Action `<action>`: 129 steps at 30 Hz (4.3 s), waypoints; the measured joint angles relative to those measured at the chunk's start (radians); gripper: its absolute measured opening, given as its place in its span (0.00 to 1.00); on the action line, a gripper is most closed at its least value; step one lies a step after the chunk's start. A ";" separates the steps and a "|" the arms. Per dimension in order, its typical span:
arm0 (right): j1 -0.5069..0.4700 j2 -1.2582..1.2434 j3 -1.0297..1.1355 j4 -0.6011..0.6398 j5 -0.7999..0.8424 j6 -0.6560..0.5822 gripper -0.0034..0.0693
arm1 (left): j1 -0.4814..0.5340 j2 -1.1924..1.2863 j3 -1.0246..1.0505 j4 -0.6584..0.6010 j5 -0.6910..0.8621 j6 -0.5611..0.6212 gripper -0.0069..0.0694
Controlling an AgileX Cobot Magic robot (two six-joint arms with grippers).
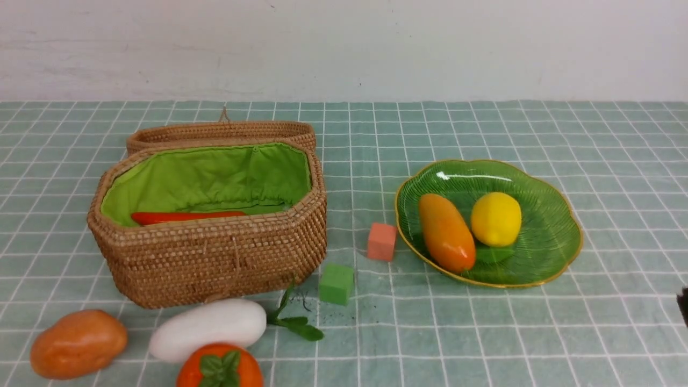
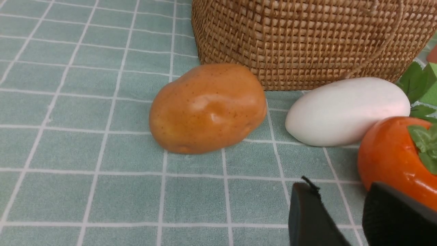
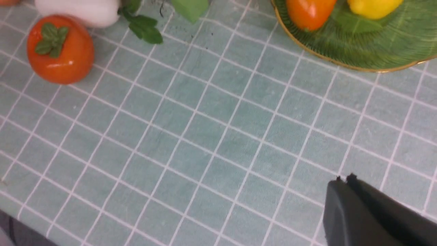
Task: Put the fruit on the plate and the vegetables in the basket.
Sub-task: Grab a potato with your left arm and place it in the basket on the left
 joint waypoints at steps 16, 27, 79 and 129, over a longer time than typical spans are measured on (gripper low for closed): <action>0.000 -0.197 0.350 0.008 -0.105 0.000 0.02 | 0.000 0.000 0.000 0.000 0.000 0.000 0.40; 0.000 -0.197 0.350 0.008 -0.104 0.000 0.03 | 0.000 0.000 0.000 0.000 0.000 0.000 0.40; -0.448 -0.702 0.594 -0.072 -0.401 -0.003 0.07 | 0.000 0.000 0.000 0.000 0.000 0.000 0.40; -0.449 -0.784 0.915 -0.067 -0.652 -0.004 0.16 | 0.000 0.000 0.000 0.000 0.000 0.000 0.40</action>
